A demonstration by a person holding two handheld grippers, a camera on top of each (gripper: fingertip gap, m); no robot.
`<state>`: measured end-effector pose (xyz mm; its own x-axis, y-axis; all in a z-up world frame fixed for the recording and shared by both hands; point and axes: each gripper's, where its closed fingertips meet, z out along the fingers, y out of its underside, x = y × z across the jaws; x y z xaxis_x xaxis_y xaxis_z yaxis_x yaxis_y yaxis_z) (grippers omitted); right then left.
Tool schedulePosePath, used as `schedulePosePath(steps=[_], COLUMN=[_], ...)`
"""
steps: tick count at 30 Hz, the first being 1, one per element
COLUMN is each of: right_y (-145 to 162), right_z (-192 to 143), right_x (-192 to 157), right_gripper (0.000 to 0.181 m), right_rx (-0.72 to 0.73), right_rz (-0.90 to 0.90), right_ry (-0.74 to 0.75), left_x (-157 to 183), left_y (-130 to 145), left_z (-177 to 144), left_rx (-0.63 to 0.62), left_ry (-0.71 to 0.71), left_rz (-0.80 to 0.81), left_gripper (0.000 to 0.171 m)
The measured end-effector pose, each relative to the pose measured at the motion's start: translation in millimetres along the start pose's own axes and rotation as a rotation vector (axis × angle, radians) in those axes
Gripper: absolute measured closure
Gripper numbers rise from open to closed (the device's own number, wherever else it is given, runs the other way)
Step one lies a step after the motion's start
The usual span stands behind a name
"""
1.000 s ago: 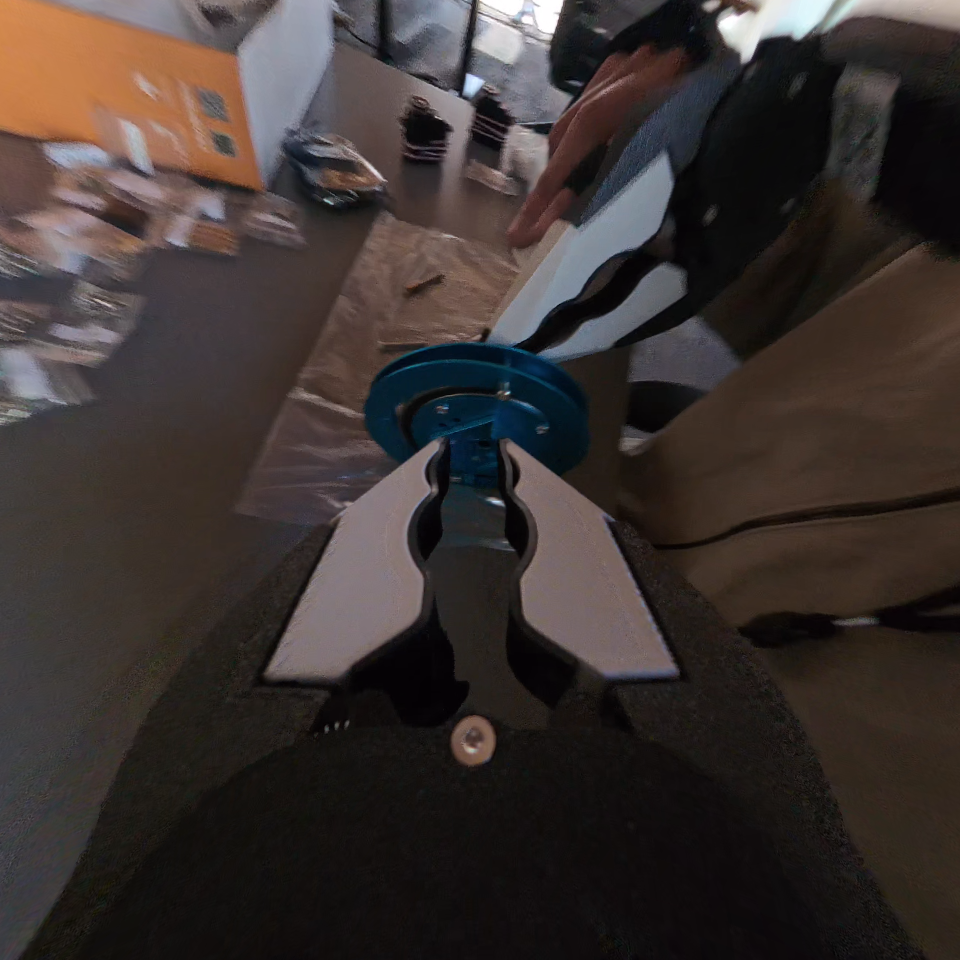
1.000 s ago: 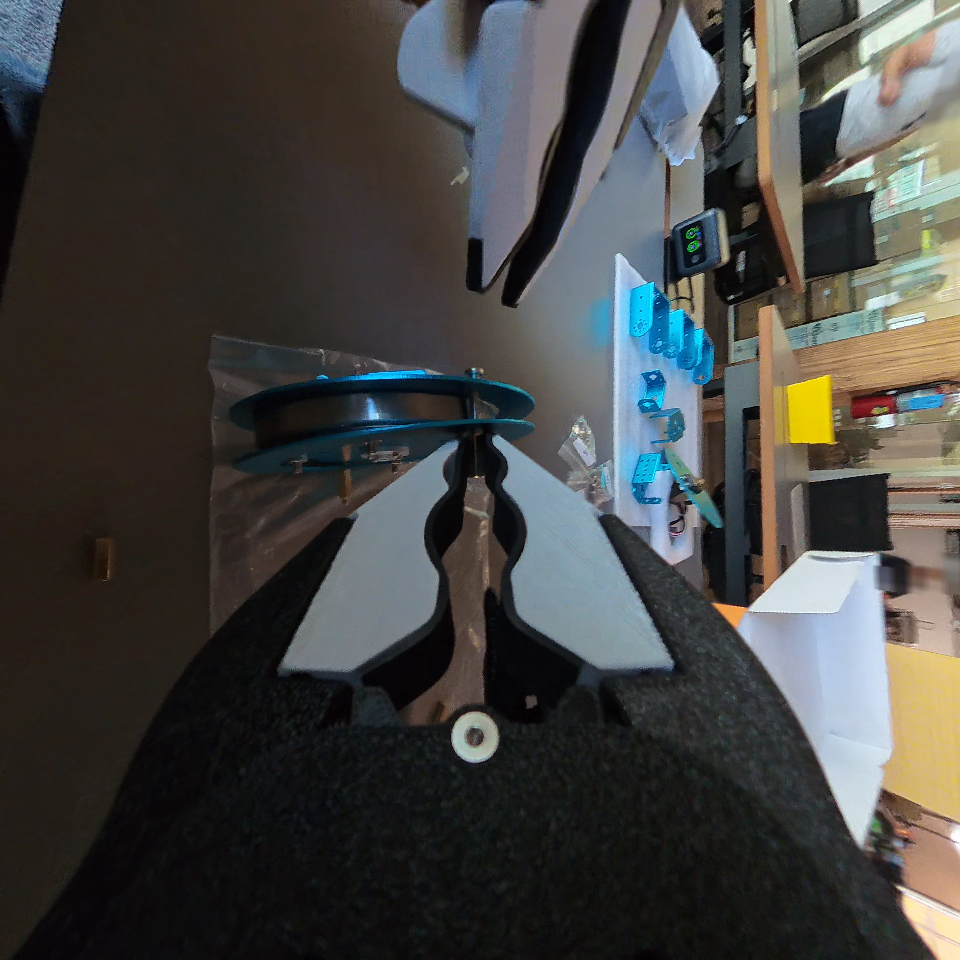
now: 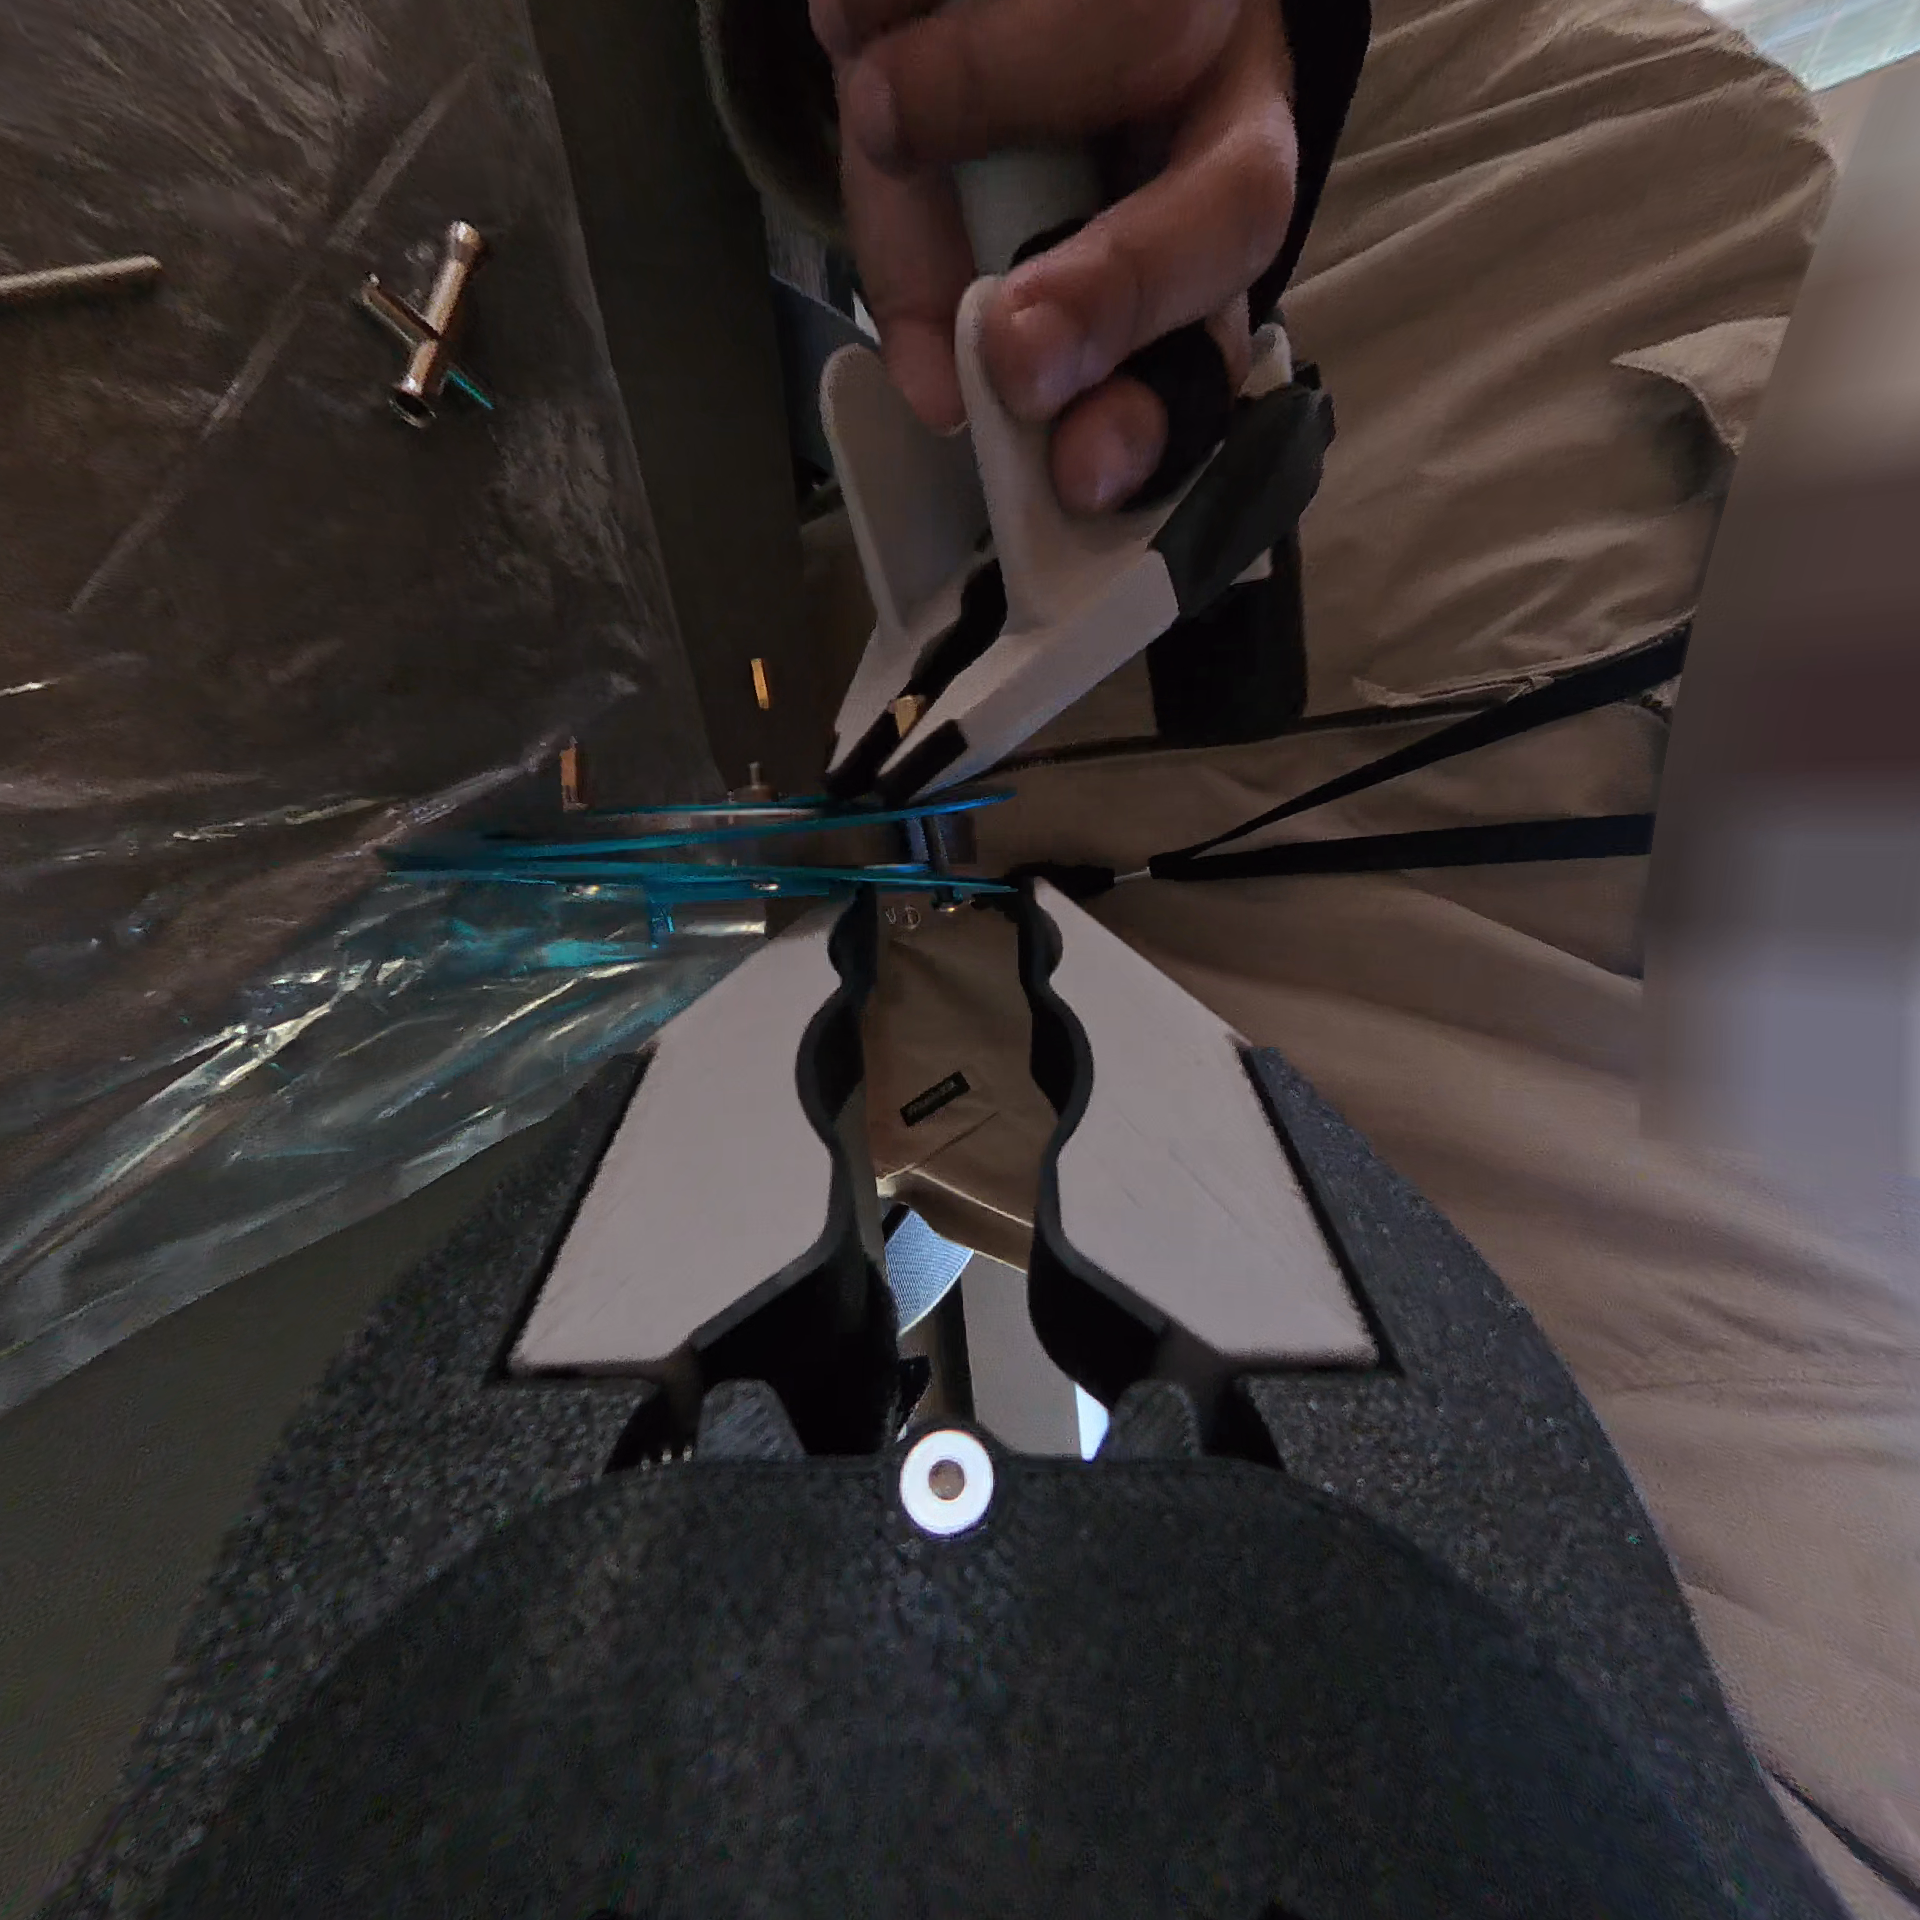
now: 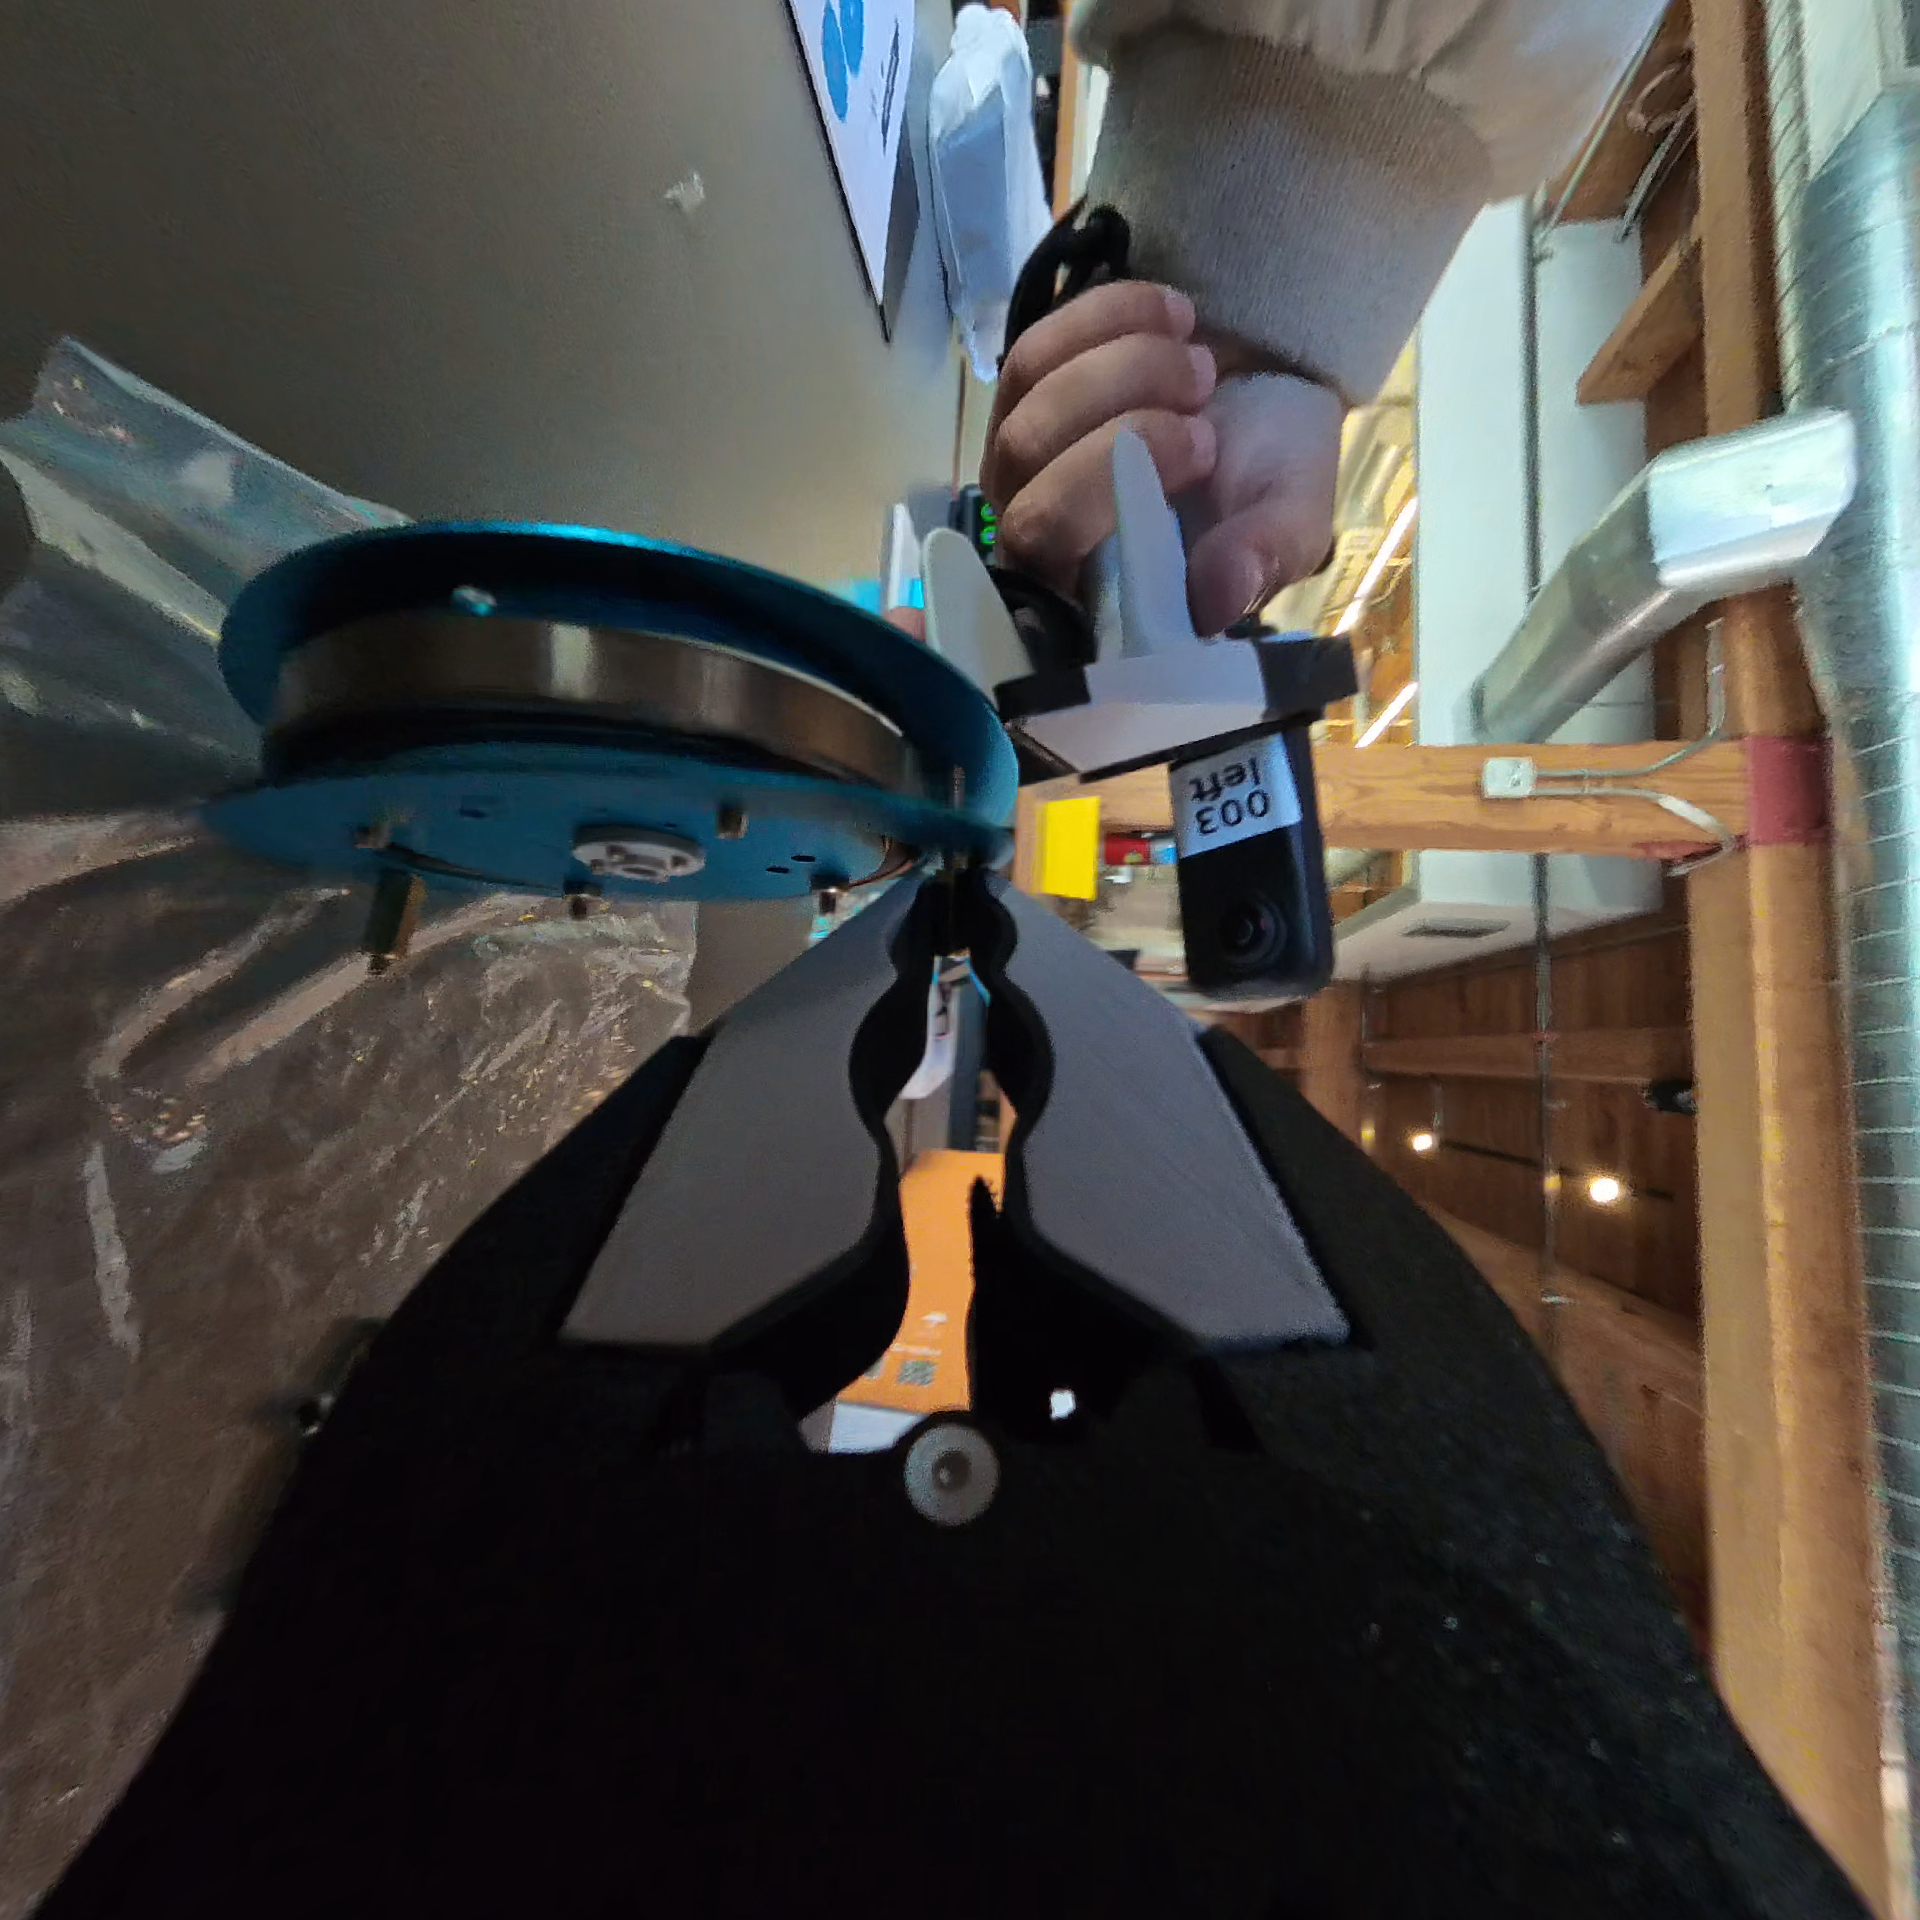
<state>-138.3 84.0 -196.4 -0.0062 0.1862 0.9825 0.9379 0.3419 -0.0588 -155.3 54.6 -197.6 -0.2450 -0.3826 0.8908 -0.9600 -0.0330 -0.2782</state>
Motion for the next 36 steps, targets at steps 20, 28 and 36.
schedulePosePath(steps=[20,28,36], right_y=[13,9,2], right_z=[-14,-20,-28], right_x=[-3,-1,-10], right_gripper=[0.177,0.177,0.177], right_rx=[-0.047,-0.107,-0.026], right_rz=[0.121,-0.053,0.344], right_ry=[-0.02,0.034,-0.291], left_x=[-4,-1,-10], left_y=[-12,-13,-11], left_z=[14,21,16], left_rx=[-0.007,-0.03,-0.209], left_ry=[-0.145,-0.243,-0.911], left_rz=[0.068,0.055,0.298], left_gripper=[0.155,0.168,0.169])
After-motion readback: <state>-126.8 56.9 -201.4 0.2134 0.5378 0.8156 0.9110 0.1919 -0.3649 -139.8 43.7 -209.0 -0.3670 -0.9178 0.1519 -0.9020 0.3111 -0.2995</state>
